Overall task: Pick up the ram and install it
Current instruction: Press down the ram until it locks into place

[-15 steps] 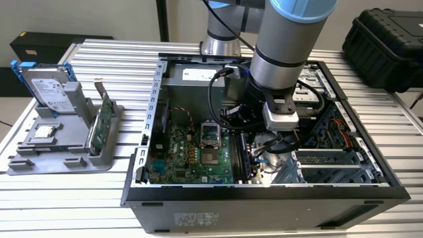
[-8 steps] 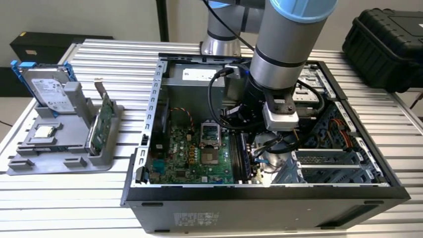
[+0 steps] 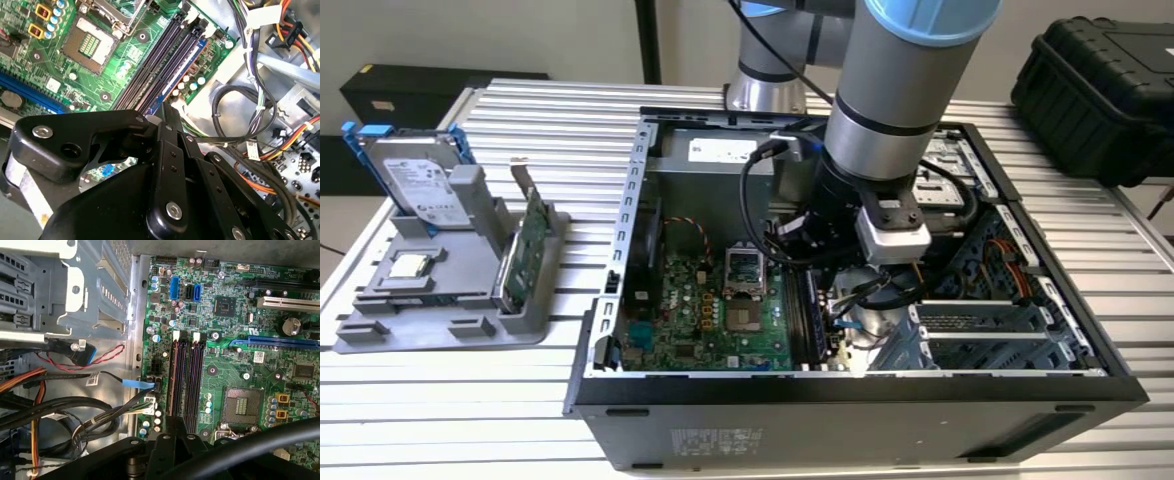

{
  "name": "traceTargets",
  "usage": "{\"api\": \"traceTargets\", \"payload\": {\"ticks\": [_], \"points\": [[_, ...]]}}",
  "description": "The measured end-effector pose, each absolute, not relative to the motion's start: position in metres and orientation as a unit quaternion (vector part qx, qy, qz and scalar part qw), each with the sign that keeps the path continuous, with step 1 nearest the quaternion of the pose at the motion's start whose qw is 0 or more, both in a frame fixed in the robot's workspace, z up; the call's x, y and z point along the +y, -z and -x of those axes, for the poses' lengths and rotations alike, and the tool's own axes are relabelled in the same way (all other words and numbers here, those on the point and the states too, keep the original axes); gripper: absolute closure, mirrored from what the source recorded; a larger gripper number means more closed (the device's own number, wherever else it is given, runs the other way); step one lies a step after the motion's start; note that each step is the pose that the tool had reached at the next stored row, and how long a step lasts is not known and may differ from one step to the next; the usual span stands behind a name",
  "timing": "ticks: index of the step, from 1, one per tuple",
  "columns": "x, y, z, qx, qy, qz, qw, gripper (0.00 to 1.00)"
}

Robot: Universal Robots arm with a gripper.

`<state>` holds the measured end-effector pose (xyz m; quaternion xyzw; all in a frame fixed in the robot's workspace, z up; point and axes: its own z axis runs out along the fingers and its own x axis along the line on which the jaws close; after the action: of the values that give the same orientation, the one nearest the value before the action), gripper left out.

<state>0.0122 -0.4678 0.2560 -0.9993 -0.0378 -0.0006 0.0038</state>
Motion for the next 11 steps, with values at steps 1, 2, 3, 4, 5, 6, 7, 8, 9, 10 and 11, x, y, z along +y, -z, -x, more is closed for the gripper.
{"api": "traceTargets", "payload": {"ticks": [1, 2, 3, 4, 5, 6, 7, 8, 9, 10, 11], "points": [[-0.4678, -0.2561, -0.0122, -0.044, 0.001, 0.999, 0.004, 1.0], [-0.4678, -0.256, -0.0122, -0.049, 0.001, 0.999, 0.004, 1.0], [-0.4678, -0.2561, -0.0122, -0.054, 0.001, 0.999, 0.004, 1.0], [-0.4678, -0.256, -0.0122, -0.059, 0.001, 0.998, 0.004, 1.0], [-0.4678, -0.2561, -0.0122, -0.064, 0.001, 0.998, 0.004, 1.0], [-0.4678, -0.256, -0.0121, -0.069, 0.001, 0.998, 0.004, 1.0], [-0.4678, -0.2561, -0.012, -0.075, 0.0, 0.997, 0.004, 1.0], [-0.4678, -0.2561, -0.0119, -0.081, 0.0, 0.997, 0.004, 1.0], [-0.4678, -0.256, -0.0118, -0.087, 0.0, 0.996, 0.004, 1.0], [-0.4678, -0.2561, -0.0116, -0.094, 0.0, 0.996, 0.004, 1.0], [-0.4679, -0.2561, -0.0115, -0.101, 0.0, 0.995, 0.004, 1.0]]}}
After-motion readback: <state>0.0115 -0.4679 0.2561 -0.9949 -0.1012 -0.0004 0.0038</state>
